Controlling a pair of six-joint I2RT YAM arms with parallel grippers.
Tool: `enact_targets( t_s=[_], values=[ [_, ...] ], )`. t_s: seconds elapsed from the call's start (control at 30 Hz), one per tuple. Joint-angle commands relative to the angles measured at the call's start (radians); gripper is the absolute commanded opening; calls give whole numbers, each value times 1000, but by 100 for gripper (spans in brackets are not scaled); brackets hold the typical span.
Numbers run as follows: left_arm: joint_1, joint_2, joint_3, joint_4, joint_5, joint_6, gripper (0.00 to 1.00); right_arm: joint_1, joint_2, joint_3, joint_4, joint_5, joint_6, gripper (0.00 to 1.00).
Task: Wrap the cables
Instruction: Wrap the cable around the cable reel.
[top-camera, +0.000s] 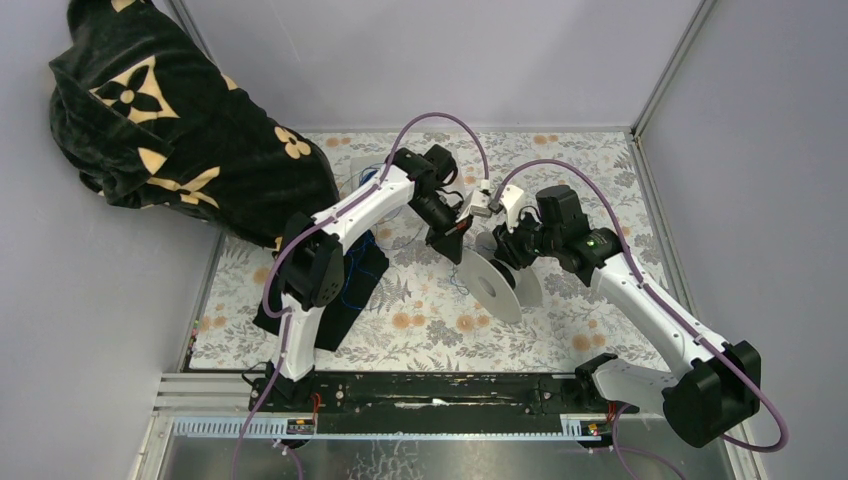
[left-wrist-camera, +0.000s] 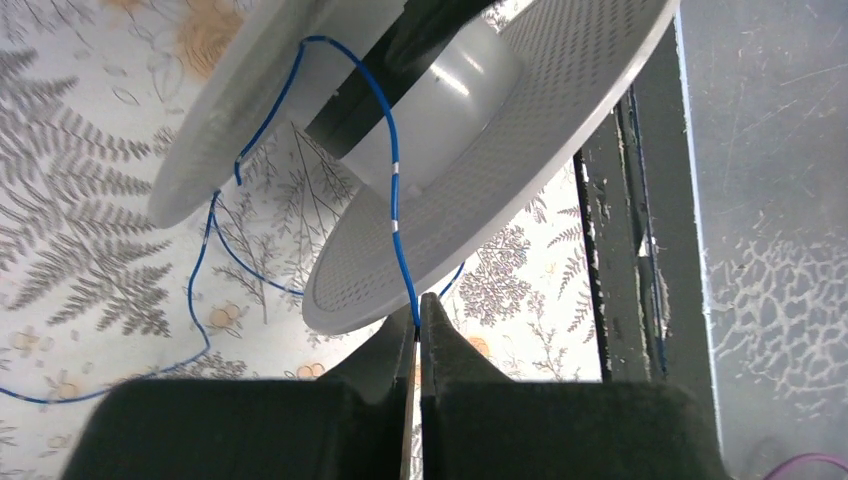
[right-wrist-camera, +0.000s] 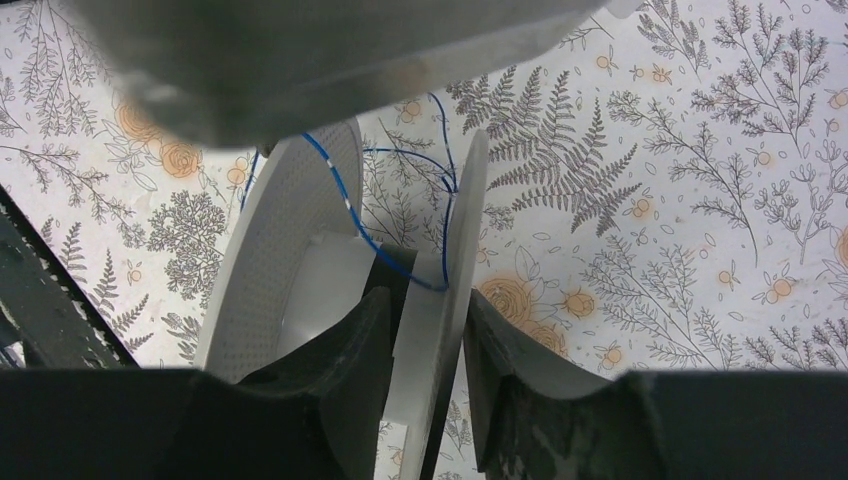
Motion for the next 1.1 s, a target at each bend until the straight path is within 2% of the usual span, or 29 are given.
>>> enact_targets(
  t_s=[0.0, 0.17, 0.4, 0.43, 0.57, 0.67, 0.8, 1.07],
  values=[
    [-14, -31, 74, 9, -19, 67, 0, 6, -10, 60, -15, 32, 20, 42],
    [-22, -27, 98, -14, -36, 80, 0, 5, -31, 76, -71, 100, 7, 54],
    [-23, -31, 95, -16, -51, 76, 0, 4, -111, 68, -206, 203, -33, 55],
    [-23, -33, 95, -16, -53, 75, 0, 4, -125, 63, -219, 215, -34, 52],
    [-24, -40, 99, -17, -48, 80, 0, 5, -164, 52, -224, 226, -35, 23],
    [-29, -42, 119, -35, -19, 89, 0, 5, -162, 47, -206, 198, -34, 11],
    [-48, -47, 145, -56, 19, 98, 0, 6, -141, 47, -162, 151, -29, 4],
    [-76, -27, 160, -56, 74, 100, 0, 5, -76, 60, -77, 93, 19, 0]
  ],
)
